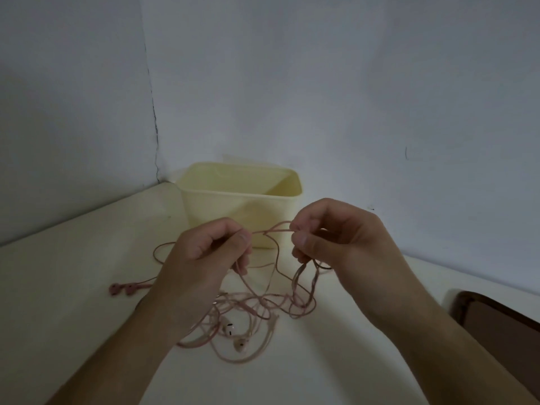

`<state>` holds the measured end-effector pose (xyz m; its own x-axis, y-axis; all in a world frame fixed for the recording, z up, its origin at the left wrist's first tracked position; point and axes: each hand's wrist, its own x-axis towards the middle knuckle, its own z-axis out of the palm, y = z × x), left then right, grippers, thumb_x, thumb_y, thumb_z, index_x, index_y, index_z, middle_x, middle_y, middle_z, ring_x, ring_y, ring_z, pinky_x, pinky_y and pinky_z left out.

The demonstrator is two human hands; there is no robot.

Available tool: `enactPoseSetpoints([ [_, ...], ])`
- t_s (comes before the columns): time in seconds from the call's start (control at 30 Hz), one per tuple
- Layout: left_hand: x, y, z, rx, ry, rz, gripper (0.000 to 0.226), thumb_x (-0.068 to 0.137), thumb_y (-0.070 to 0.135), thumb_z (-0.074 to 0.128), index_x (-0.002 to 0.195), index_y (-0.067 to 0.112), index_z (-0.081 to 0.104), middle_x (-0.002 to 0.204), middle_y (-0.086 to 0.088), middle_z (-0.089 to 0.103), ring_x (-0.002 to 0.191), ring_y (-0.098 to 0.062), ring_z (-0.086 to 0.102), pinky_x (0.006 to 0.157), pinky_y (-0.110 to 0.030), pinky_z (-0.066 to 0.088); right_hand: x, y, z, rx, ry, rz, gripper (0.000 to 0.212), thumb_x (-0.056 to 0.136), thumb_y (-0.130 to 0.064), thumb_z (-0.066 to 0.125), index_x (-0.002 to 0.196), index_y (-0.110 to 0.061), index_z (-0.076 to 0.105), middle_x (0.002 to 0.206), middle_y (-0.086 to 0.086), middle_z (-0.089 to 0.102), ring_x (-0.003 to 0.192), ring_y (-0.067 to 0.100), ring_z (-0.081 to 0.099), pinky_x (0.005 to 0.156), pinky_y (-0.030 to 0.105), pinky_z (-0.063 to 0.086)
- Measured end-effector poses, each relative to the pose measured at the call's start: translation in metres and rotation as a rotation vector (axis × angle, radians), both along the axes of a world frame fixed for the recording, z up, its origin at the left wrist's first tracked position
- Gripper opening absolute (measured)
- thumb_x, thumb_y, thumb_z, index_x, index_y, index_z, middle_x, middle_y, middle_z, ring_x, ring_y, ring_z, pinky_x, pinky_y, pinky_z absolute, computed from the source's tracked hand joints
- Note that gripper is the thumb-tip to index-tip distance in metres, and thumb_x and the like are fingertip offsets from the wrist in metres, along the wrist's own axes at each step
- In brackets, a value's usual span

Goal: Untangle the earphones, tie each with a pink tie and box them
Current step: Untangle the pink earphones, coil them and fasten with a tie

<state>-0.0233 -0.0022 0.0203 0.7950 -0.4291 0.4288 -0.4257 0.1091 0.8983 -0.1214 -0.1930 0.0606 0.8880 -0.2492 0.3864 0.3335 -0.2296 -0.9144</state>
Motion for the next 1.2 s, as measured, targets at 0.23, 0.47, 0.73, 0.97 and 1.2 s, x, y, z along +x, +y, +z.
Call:
enactPoseSetpoints([
  [0.23, 0.009, 0.001, 0.001, -0.142, 0.118, 0.051, 0.027, 0.100, 0.011, 0.061, 0.074, 0.003, 0.064, 0.068, -0.011, 0.057, 0.068, -0.028, 0.059, 0.066, -0.039, 0.058, 0.001, -0.015, 0.003, 0.240, 0.004, 0.001, 0.012, 0.103, 0.003, 0.055, 0.093, -0.001, 0.061, 0.088, 0.016, 0.069, 0.089, 0.032, 0.071, 0.085, 0.040, 0.058],
  [0.47, 0.011, -0.001, -0.003, -0.225, 0.201, 0.041, 0.027, 0.103, 0.001, 0.054, 0.077, 0.000, 0.064, 0.074, -0.015, 0.054, 0.060, -0.025, 0.059, 0.060, -0.034, 0.057, 0.002, -0.021, 0.009, 0.601, -0.037, 0.003, 0.025, 0.109, -0.005, 0.037, 0.105, 0.002, 0.060, 0.100, 0.020, 0.069, 0.101, 0.035, 0.073, 0.101, 0.048, 0.057],
  [0.73, 0.012, 0.000, -0.002, -0.240, 0.202, 0.040, 0.030, 0.104, 0.001, 0.052, 0.075, 0.002, 0.062, 0.074, -0.016, 0.041, 0.049, -0.018, 0.034, 0.053, -0.036, 0.049, 0.003, -0.024, 0.011, 0.644, -0.024, 0.024, 0.027, 0.105, -0.006, 0.046, 0.079, -0.012, 0.049, 0.072, 0.002, 0.044, 0.067, 0.018, 0.048, 0.079, 0.036, 0.057],
  [0.97, 0.027, 0.009, -0.003, -0.404, 0.315, 0.133, 0.039, 0.105, 0.003, 0.052, 0.069, 0.012, 0.064, 0.071, -0.006, 0.045, 0.048, -0.015, 0.031, 0.046, -0.030, 0.043, 0.000, -0.048, 0.017, 0.723, -0.031, -0.135, 0.033, 0.095, 0.006, 0.056, 0.076, -0.020, 0.048, 0.065, -0.004, 0.039, 0.056, 0.013, 0.033, 0.051, 0.024, 0.043],
  [1.2, 0.032, 0.012, -0.004, -0.471, 0.383, 0.262, 0.030, 0.107, 0.006, 0.051, 0.078, 0.008, 0.059, 0.065, -0.001, 0.042, 0.046, -0.012, 0.030, 0.041, -0.025, 0.036, -0.003, -0.057, 0.018, 0.909, -0.031, -0.292, 0.033, 0.103, -0.028, 0.052, 0.071, -0.018, 0.049, 0.060, -0.005, 0.017, 0.051, 0.014, 0.014, 0.041, 0.027, 0.014],
])
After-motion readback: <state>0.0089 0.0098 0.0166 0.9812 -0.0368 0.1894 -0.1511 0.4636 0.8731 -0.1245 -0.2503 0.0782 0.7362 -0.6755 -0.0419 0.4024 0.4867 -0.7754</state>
